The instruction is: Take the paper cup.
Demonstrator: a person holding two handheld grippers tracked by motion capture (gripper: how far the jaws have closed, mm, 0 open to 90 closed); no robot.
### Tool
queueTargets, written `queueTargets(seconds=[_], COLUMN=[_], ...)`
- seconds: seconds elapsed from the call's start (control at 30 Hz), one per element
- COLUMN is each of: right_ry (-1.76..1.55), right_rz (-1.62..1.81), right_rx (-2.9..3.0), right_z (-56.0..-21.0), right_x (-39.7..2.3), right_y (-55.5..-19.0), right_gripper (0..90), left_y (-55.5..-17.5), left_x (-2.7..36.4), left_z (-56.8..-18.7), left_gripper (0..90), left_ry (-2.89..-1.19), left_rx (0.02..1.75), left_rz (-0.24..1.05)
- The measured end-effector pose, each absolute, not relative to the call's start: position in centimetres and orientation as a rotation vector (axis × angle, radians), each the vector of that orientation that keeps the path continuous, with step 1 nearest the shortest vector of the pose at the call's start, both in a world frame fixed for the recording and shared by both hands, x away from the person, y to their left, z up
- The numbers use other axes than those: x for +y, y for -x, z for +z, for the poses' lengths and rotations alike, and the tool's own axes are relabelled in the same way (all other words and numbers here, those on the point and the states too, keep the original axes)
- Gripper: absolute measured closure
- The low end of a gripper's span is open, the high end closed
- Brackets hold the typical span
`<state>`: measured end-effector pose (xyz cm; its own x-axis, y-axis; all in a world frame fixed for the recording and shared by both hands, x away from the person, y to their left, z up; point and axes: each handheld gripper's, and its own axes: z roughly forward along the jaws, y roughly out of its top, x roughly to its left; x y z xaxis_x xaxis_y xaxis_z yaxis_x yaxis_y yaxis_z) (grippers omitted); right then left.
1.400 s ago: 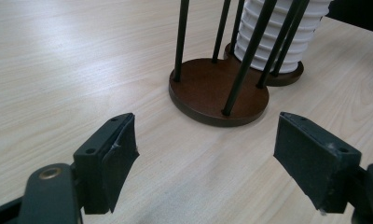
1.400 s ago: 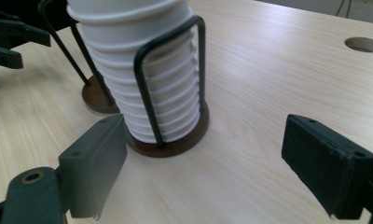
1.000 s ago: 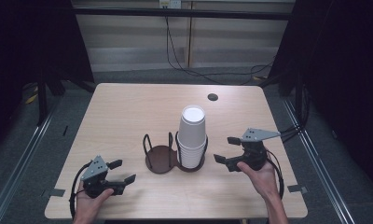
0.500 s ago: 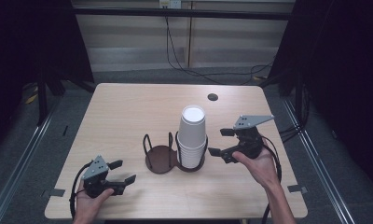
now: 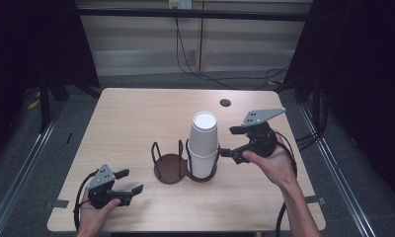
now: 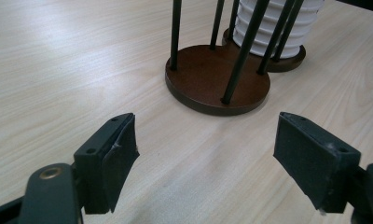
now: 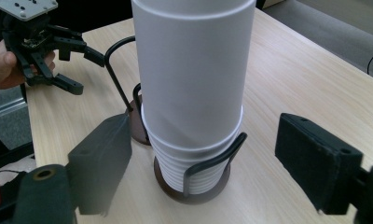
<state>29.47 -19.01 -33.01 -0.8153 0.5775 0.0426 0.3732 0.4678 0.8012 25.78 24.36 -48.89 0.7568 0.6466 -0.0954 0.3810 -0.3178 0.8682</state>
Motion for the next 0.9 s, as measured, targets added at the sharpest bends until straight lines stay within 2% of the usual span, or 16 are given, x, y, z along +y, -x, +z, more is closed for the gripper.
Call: queueTargets(seconds=[0.3, 0.9], right_ry=[-0.767, -0.722], right_rz=[1.212, 1.066], right_rx=[2.541, 2.714], right_z=[-30.8, -28.1], right_x=[-17.7, -15.3], right_y=[-30.3, -32.9], right_gripper=[14.0, 15.4], left_y=[-25.6, -25.6], left_x=[24.4, 24.1], left_z=[-48.8, -48.9], left_gripper=[21.5, 21.5], left_ry=[-1.933, -1.970], left_rx=[0.765, 0.746], left_rz=[0.347, 0.339])
